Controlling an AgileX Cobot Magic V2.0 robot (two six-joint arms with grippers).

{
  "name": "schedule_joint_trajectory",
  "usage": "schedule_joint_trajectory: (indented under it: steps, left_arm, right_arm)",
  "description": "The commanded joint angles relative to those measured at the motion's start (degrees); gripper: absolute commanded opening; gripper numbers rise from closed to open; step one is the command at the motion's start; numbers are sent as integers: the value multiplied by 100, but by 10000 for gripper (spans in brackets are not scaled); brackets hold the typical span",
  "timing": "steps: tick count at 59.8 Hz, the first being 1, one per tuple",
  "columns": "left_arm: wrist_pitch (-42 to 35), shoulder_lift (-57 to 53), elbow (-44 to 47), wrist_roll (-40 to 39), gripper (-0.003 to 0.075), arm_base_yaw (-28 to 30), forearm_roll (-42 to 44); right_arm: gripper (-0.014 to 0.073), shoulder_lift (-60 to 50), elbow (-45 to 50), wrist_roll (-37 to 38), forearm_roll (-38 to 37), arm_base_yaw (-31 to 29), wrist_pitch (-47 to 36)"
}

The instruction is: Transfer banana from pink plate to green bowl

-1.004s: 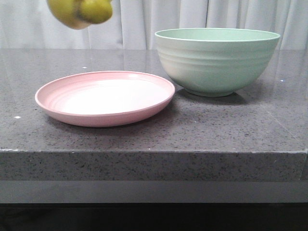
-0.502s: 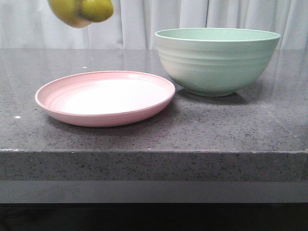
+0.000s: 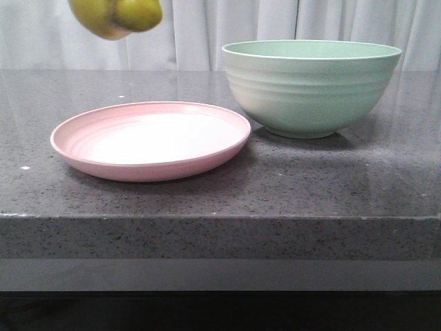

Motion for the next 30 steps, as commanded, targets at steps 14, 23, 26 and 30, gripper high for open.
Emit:
schedule_joint_trajectory:
  steps: [14, 23, 26, 30]
  left_arm:
    - [-583, -130, -169, -4, 291, -45, -65]
    - [-583, -130, -169, -4, 291, -45, -65]
    - [-583, -130, -169, -4, 291, -45, -65]
    - [-583, -130, -169, -4, 291, -45, -65]
  right_arm:
    - [554, 340, -543, -57, 38, 11, -234]
    - [424, 340, -543, -57, 38, 11, -42]
    - [378, 340, -543, -57, 38, 11, -37]
    - [273, 340, -543, -57, 38, 11, -26]
